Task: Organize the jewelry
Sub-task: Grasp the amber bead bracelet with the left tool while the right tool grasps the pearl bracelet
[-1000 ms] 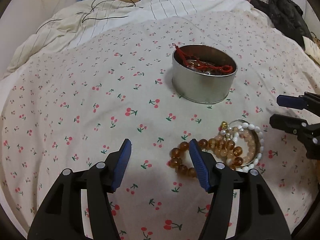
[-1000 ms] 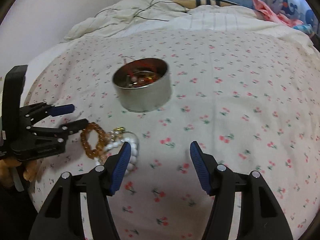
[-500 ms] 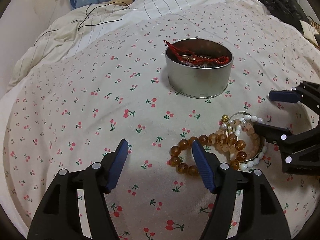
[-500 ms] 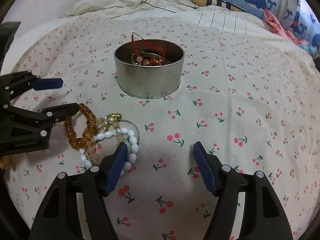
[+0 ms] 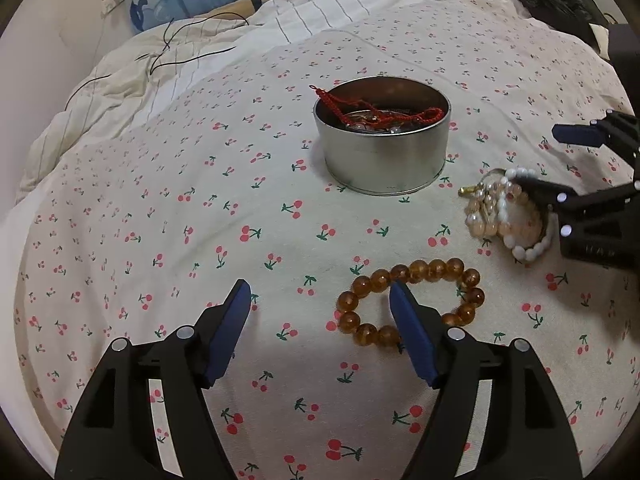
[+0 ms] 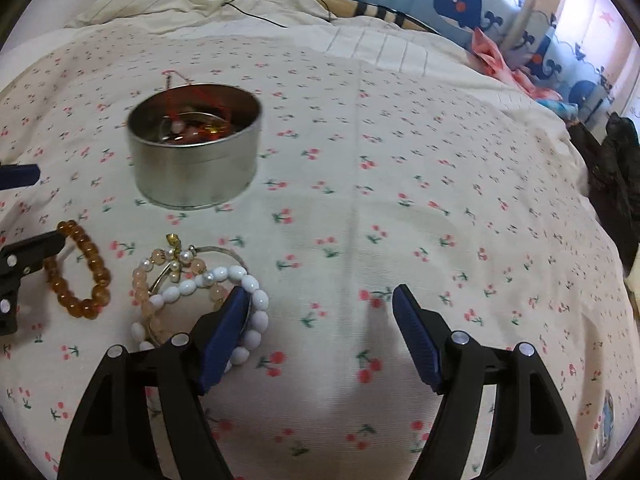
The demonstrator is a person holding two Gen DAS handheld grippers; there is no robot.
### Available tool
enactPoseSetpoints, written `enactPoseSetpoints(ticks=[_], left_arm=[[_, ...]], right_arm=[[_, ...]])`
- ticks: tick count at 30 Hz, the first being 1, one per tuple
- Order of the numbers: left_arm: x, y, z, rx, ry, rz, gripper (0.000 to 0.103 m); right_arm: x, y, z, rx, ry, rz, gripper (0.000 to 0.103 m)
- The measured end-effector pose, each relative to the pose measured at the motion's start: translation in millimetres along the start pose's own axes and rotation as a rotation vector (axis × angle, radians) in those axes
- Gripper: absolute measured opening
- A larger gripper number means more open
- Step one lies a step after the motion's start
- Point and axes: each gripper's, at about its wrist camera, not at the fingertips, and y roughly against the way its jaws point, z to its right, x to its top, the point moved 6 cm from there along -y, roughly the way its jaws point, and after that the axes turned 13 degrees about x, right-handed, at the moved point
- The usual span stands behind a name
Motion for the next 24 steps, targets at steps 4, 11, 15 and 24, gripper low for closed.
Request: enactPoseSetpoints(ticks=[4, 11, 15, 24], left_arm=[[0, 2, -2, -0.043, 0.016, -0.001, 0.069], [-4, -2, -14, -0.241, 0.085, -0.063, 0.069], [-8, -6, -7, -0.261, 0.062, -0.087, 0.069], [-10, -17, -4, -0.231, 0.077, -0.116, 0.07]], right_arm=[[1, 8, 4, 0.071, -0.023, -0.009, 0.073], [12, 42, 43, 0.403, -0.292, 0.102, 0.073], [15, 54, 55, 0.582, -0.414, 0.143, 0.073], [17, 45, -34, 0.497, -0.041, 0.096, 0.066]])
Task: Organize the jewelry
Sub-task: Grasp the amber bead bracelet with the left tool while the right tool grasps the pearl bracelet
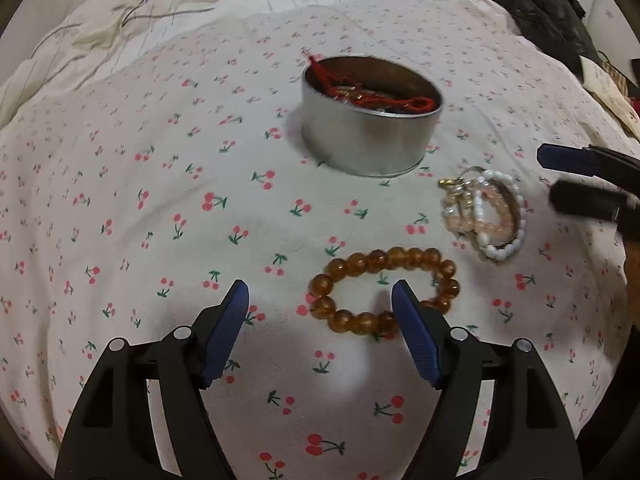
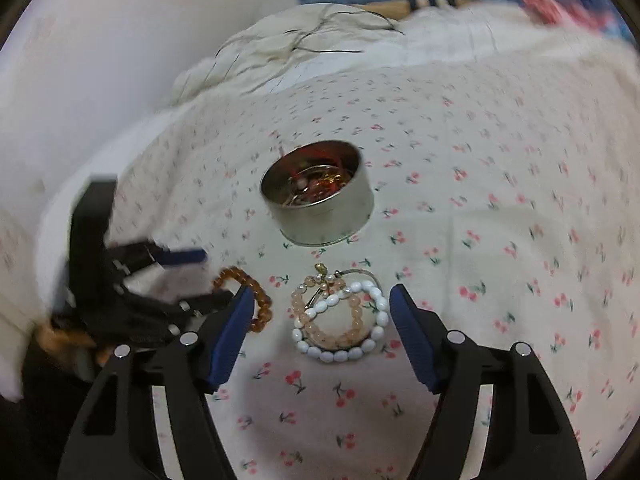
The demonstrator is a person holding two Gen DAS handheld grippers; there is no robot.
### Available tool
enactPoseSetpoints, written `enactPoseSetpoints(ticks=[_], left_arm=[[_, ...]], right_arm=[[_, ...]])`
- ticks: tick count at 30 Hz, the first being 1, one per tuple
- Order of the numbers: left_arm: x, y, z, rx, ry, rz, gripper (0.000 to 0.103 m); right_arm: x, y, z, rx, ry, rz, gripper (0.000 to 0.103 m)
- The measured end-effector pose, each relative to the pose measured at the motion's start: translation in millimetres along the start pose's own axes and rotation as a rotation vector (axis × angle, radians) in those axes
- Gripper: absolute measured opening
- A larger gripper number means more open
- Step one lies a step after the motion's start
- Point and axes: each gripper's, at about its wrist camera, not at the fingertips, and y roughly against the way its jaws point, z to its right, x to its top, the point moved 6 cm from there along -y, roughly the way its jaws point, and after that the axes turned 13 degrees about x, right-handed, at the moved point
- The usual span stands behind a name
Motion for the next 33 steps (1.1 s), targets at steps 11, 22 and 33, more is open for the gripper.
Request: enactPoseSetpoints(ticks=[11, 22, 33], left_arm=[[-3, -1, 10, 0.013, -0.025, 0.001, 0.07], [4, -10, 17, -0.005, -0.033, 0.009, 0.067], [13, 15, 7, -0.147, 0.033, 0.071, 0.01]], right_arm=[[-14, -37, 16, 0.004, -0.045, -0.117, 0.038], [-19, -48, 24, -0.051, -0.056, -0.151, 0.012], [-3, -12, 23, 0.081, -0.117, -0.01, 0.008]])
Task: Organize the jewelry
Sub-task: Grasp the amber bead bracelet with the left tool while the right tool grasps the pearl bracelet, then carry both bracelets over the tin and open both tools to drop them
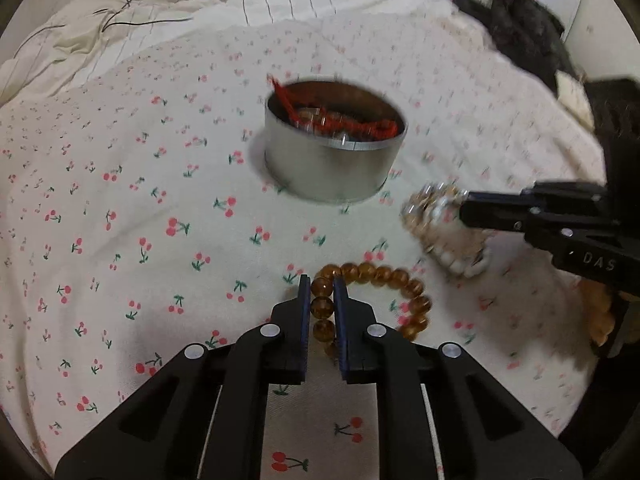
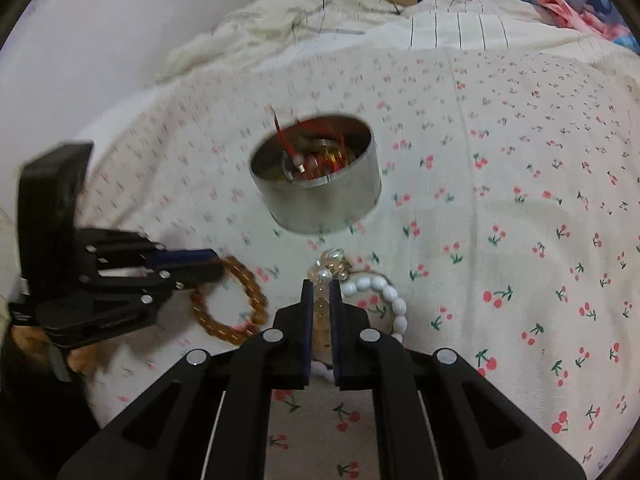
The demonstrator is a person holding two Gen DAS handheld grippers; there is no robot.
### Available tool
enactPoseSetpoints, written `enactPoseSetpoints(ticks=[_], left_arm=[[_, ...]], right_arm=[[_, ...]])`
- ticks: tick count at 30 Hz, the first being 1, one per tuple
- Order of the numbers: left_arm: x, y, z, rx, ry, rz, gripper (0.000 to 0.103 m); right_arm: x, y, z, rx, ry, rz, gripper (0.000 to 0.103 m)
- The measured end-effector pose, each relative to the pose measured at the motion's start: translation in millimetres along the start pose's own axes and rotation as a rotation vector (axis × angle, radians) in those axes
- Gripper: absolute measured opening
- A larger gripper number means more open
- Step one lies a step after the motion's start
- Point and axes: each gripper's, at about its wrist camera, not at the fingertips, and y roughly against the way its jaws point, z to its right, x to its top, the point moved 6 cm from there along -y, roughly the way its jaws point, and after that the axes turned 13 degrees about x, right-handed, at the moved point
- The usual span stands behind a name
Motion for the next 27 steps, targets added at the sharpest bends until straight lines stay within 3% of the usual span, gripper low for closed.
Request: enactPoseSetpoints(ticks=[9, 27], left_arm=[[12, 26, 5, -0.112, 0.047, 0.097, 0.01], [69, 74, 20, -0.18, 0.043, 0.203, 0.01]], right_arm=[[20, 22, -11, 0.106, -0.016, 0.112, 0.008], [44, 46, -10, 0.156, -0.057, 0.225, 0.008]])
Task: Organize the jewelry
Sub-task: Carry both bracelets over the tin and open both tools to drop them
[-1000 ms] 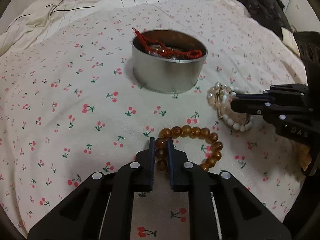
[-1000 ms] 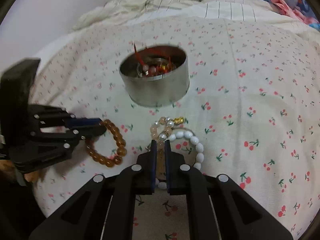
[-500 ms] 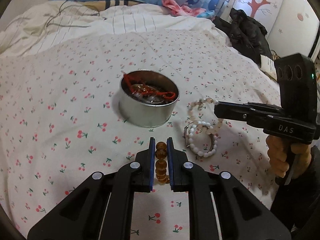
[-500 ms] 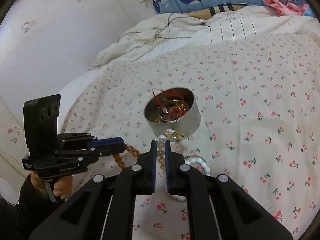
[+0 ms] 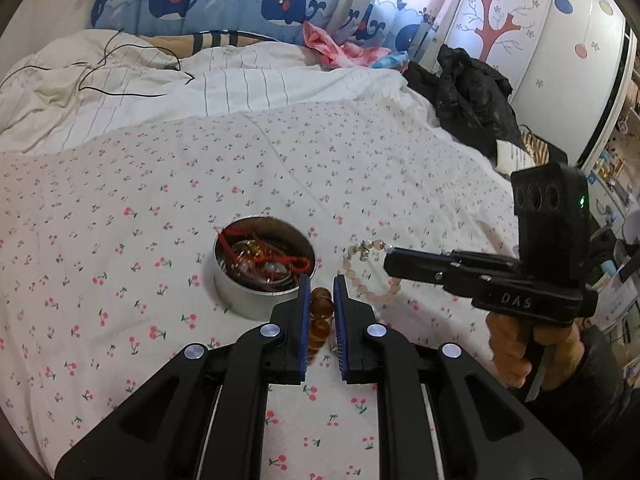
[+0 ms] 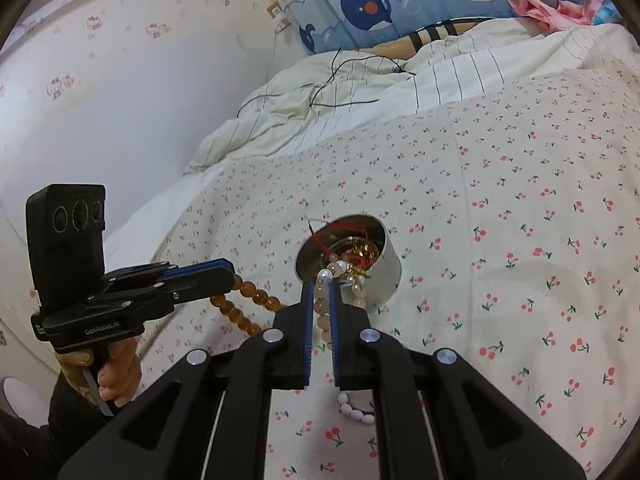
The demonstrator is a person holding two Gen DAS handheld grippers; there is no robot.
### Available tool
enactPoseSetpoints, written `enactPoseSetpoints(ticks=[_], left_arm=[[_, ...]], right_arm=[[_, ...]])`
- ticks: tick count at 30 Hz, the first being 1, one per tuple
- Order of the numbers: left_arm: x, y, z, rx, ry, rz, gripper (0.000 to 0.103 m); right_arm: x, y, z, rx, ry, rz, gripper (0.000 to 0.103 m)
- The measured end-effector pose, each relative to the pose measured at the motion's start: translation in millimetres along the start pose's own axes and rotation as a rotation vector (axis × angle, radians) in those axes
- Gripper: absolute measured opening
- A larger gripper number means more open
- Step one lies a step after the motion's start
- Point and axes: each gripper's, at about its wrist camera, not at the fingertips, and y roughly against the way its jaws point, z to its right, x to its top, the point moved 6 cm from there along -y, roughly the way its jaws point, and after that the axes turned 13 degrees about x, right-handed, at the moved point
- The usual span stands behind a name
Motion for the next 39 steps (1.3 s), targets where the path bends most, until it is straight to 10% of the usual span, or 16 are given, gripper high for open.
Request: enactPoseSetpoints(ticks=[19, 26, 39], left_arm=[[71, -39, 1, 0.019, 0.026, 0.009, 0.01], [36, -109, -34, 0.25, 0.037, -0.199, 0.01], [53, -46, -72, 0.213, 0.187, -0.086, 0.021]], right_arm=[[35, -2, 4, 0.001, 0.002, 0.024, 0.008], [38, -15, 6, 0.008, -0.009, 0.0, 0.008], [32, -116, 17, -0.085, 0.047, -0.253, 0.009]])
